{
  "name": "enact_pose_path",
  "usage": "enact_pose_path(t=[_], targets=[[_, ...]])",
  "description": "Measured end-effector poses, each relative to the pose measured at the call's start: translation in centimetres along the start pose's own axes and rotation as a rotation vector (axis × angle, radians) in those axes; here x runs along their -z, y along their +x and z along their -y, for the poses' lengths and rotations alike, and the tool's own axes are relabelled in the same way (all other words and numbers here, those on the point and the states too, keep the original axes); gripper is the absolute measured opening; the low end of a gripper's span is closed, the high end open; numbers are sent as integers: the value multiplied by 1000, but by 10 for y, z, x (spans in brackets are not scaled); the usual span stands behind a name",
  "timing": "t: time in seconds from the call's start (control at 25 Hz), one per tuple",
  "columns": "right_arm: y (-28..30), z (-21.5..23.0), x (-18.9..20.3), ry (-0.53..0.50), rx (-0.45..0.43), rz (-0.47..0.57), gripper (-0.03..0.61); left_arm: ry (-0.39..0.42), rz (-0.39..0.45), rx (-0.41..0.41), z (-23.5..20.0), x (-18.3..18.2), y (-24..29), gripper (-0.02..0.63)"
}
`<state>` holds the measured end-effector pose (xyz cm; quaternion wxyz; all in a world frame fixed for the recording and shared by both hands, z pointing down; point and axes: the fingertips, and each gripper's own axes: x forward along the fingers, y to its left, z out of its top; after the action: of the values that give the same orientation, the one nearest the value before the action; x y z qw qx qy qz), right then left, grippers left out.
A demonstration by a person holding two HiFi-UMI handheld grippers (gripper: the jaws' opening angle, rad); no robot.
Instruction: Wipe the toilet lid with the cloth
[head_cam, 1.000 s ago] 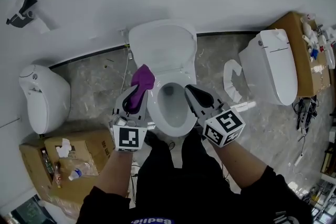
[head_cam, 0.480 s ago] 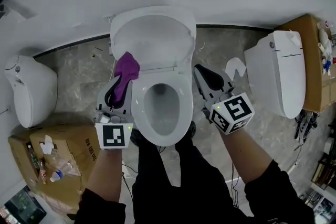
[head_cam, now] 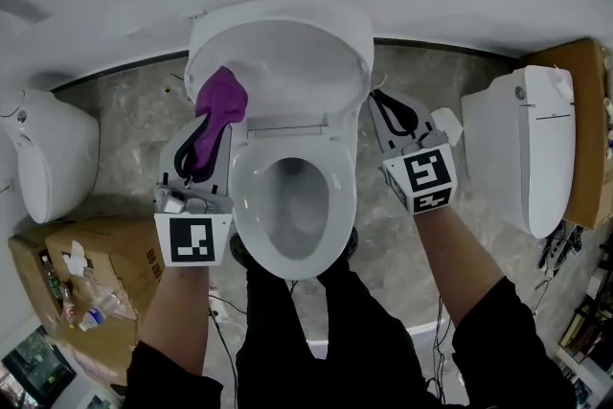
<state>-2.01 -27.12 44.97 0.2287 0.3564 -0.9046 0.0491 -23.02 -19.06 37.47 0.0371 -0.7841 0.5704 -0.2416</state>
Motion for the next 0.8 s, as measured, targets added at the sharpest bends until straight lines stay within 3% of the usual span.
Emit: enact_pose_path(t=[0.24,0.52,0.8], targets=[[26,12,6,-100,23,-19,35,63,-6,-6,-11,3,9,81],[39,17,5,-92,31,-34,35,118,-36,4,-21,5,16,81],[42,18,5,-54,28,-14,35,164,-2,6,-29,-3,26,81]])
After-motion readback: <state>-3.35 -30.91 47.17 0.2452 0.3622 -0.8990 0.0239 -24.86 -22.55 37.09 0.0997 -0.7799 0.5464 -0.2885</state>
